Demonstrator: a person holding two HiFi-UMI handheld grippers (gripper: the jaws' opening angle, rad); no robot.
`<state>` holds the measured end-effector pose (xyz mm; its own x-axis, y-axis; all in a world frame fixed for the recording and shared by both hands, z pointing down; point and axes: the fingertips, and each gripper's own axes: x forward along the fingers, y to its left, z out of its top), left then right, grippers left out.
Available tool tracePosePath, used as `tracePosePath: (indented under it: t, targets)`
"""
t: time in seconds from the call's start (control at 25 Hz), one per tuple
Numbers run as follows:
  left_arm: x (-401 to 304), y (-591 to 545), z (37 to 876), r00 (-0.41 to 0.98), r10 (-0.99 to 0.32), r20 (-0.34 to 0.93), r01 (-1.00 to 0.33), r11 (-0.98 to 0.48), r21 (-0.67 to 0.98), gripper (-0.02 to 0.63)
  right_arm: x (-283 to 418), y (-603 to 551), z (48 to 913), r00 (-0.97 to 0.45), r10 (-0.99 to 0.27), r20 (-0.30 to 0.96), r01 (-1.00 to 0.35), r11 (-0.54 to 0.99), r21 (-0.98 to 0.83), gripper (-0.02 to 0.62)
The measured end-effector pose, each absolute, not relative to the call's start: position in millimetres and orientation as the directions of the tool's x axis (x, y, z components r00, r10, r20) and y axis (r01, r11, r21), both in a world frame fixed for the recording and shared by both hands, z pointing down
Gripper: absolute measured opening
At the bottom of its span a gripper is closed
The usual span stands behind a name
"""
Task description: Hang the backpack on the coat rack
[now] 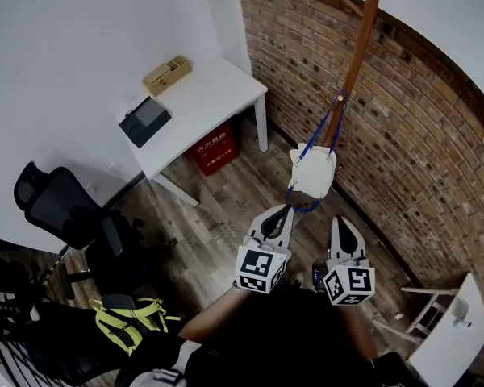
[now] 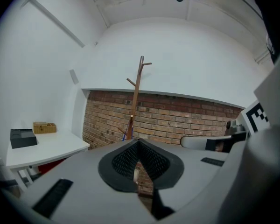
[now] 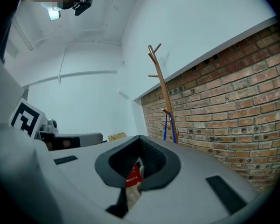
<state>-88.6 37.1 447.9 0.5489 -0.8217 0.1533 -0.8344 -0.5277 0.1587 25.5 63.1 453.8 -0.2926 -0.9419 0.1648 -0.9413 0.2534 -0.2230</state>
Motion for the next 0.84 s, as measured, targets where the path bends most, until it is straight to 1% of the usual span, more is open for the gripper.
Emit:
tracePosePath:
  t: [0.84]
  targets:
    - [-79, 25, 451, 0.558, -0.813, 0.165, -0.828, -0.535, 0.165, 0.007, 32, 52, 459, -0.301, -0.937, 0.179, -0.940, 0.259, -0.223, 0.011]
